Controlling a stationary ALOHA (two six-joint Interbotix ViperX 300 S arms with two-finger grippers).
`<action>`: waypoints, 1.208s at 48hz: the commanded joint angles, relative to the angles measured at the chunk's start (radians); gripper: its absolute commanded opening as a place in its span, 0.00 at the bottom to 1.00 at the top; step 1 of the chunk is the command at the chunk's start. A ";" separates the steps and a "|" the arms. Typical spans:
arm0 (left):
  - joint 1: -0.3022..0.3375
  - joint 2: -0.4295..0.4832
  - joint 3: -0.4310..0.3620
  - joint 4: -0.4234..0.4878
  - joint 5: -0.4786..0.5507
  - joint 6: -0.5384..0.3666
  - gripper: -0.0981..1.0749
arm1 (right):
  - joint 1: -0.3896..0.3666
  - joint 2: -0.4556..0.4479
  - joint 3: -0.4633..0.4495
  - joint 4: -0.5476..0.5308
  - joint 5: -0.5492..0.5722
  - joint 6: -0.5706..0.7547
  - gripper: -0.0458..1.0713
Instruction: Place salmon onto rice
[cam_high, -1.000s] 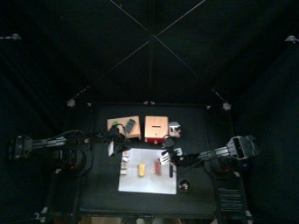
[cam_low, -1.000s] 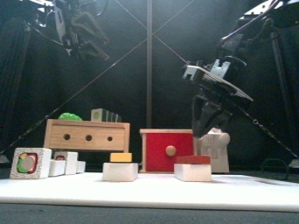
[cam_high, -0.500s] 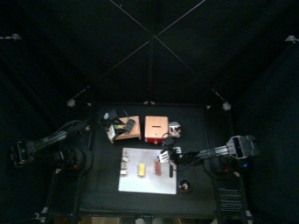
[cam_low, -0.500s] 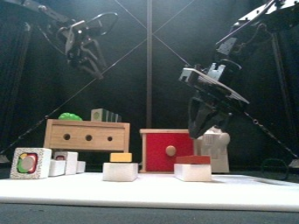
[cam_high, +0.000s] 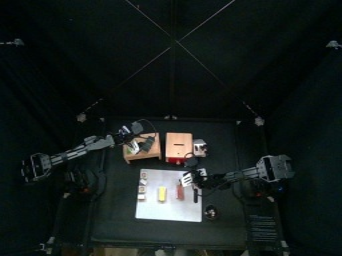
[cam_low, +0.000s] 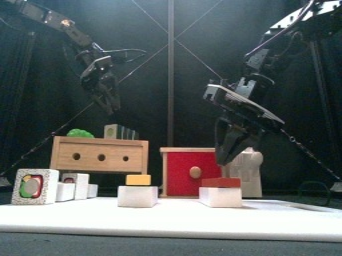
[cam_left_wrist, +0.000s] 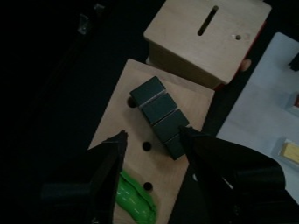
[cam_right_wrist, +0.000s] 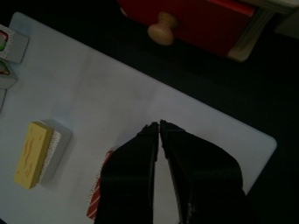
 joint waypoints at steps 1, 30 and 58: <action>-0.035 0.021 -0.035 0.035 0.000 -0.041 0.84 | -0.005 -0.015 -0.015 -0.002 -0.002 0.000 0.52; -0.044 0.195 -0.101 0.091 0.032 -0.189 0.95 | -0.003 0.000 0.002 -0.011 -0.002 0.000 0.52; -0.051 0.265 -0.095 0.095 0.043 -0.198 0.80 | 0.003 0.000 0.015 -0.005 -0.002 0.000 0.52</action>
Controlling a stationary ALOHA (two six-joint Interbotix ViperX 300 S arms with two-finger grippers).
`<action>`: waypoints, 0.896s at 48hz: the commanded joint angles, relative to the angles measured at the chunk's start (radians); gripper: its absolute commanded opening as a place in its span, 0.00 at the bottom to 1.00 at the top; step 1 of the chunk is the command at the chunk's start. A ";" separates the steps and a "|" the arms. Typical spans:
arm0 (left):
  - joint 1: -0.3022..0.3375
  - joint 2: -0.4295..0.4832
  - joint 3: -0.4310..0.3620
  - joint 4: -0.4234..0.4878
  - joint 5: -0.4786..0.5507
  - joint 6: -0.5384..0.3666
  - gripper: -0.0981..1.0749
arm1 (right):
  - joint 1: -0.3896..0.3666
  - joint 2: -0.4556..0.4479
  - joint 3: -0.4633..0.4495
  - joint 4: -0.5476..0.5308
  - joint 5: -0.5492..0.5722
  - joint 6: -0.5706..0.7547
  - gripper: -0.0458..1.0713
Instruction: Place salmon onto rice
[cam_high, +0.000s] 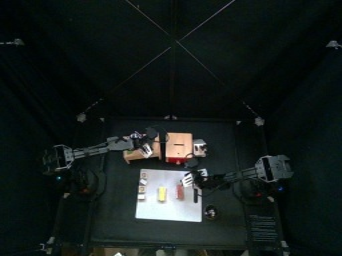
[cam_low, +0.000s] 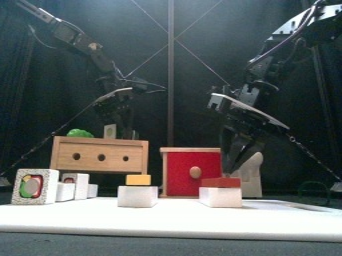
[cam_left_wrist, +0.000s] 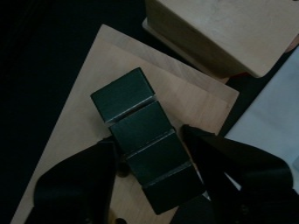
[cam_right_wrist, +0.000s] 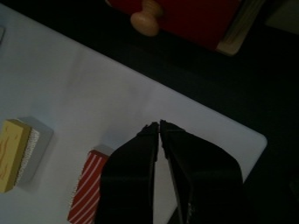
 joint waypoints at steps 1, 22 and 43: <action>-0.002 -0.006 -0.025 0.006 -0.002 0.000 0.78 | 0.000 -0.017 -0.009 -0.003 -0.002 0.000 0.52; -0.041 -0.052 -0.049 0.029 0.002 0.012 0.65 | 0.000 -0.009 -0.012 0.000 -0.002 0.000 0.52; -0.089 -0.071 -0.046 0.064 0.002 0.014 0.65 | -0.005 -0.018 -0.003 0.000 0.002 -0.002 0.52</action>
